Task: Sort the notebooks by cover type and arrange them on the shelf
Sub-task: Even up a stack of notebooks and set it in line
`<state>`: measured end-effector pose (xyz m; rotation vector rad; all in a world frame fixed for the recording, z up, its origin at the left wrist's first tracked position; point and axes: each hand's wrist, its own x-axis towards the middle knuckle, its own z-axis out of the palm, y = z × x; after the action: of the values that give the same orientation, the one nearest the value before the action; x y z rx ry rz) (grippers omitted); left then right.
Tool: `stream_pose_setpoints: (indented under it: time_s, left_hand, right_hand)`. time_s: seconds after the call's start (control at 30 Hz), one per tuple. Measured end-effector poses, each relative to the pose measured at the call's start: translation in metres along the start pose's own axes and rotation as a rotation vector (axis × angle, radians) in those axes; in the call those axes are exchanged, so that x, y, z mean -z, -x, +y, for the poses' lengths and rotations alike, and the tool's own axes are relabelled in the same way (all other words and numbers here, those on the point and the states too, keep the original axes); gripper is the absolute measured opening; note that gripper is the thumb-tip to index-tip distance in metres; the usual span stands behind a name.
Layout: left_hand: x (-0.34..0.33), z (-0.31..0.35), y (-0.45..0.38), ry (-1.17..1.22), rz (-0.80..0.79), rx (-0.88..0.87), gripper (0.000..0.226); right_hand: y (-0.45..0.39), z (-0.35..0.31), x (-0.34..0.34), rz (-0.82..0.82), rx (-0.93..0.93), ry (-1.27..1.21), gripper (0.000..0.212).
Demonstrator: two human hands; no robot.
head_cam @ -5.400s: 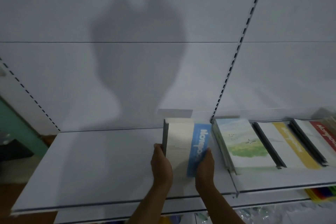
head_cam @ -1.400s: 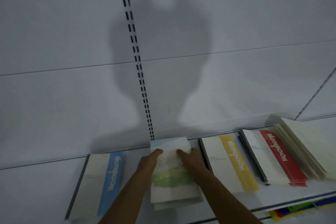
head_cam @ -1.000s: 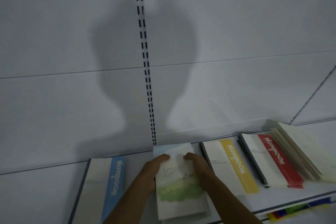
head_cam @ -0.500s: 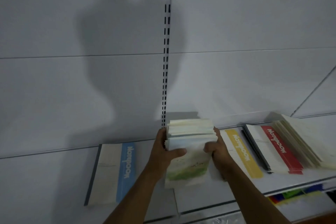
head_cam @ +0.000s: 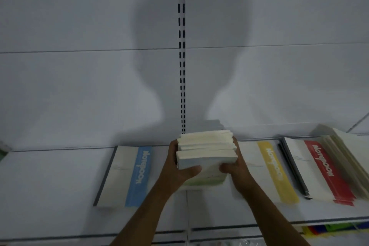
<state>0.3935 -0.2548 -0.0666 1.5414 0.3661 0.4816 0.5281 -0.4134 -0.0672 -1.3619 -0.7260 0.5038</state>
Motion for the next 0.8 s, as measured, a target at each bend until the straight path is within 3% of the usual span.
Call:
stream_pose_setpoints:
  time_s: [0.13, 0.27, 0.37, 0.5, 0.7, 0.73, 0.8]
  left_hand:
    - [-0.008, 0.003, 0.008, -0.029, -0.016, 0.064, 0.088]
    - [-0.001, -0.001, 0.012, 0.002, -0.047, 0.157, 0.094]
    - [0.002, -0.009, 0.017, 0.011, -0.059, 0.221, 0.072]
    - [0.0, -0.027, 0.025, -0.004, 0.04, 0.27, 0.05]
    - [-0.009, -0.022, 0.024, 0.052, 0.102, 0.285, 0.042]
    - [-0.011, -0.017, 0.022, 0.053, 0.102, 0.276, 0.047]
    - [-0.014, -0.009, 0.013, 0.082, 0.112, 0.283, 0.079]
  right_hand:
    - [0.01, 0.031, 0.004, -0.002, -0.132, 0.006, 0.098]
    - [0.017, 0.045, -0.003, 0.038, -0.08, -0.002, 0.1]
    - [0.028, 0.05, -0.005, 0.078, -0.073, 0.018, 0.086]
    - [0.033, 0.058, -0.004, 0.038, -0.063, 0.053, 0.059]
    - [0.025, 0.055, -0.003, 0.01, -0.049, -0.049, 0.072]
    - [0.022, 0.052, -0.003, 0.013, -0.051, -0.044, 0.075]
    - [0.009, 0.041, -0.002, 0.03, -0.079, -0.026, 0.083]
